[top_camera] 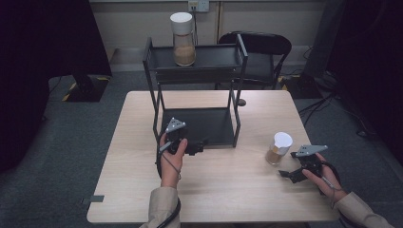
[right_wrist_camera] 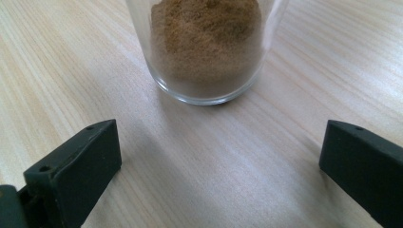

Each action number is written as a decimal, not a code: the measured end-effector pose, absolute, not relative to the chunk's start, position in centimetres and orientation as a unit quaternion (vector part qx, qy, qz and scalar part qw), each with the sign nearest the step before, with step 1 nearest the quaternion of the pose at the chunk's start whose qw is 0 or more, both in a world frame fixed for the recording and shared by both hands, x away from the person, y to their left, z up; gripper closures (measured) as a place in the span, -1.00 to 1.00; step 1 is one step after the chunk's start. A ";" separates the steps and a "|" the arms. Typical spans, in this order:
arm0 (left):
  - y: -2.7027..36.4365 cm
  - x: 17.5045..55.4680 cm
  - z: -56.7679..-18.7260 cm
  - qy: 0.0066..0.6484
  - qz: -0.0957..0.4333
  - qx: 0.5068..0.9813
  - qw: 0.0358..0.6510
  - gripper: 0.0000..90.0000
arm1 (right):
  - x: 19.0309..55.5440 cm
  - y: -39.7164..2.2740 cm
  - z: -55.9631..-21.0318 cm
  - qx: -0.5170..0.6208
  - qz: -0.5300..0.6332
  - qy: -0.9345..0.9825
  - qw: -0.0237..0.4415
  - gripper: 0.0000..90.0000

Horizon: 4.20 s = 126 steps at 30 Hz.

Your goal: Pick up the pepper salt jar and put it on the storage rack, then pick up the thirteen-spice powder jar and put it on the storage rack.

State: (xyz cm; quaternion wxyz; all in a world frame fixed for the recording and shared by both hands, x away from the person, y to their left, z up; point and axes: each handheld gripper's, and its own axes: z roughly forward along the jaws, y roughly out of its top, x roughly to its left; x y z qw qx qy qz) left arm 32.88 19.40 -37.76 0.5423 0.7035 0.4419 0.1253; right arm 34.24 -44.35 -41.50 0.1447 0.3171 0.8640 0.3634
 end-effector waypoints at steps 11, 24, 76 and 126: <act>19.2 31.9 -40.4 0.451 0.117 0.710 0.528 -0.98 | 34.2 -44.3 -41.5 0.317 0.363 0.864 0.145 -1.00; 18.2 30.9 -42.0 0.458 0.118 0.738 0.481 -0.98 | 34.2 -44.3 -41.5 0.317 0.363 0.864 0.145 -1.00; 15.1 30.2 -41.9 0.404 0.171 0.826 0.355 -1.00 | 35.5 -43.7 -39.9 0.339 0.375 0.849 0.154 -0.99; 15.1 30.2 -41.9 0.404 0.171 0.826 0.354 -1.00 | 38.8 -37.2 -35.1 0.221 0.444 0.863 0.095 -0.34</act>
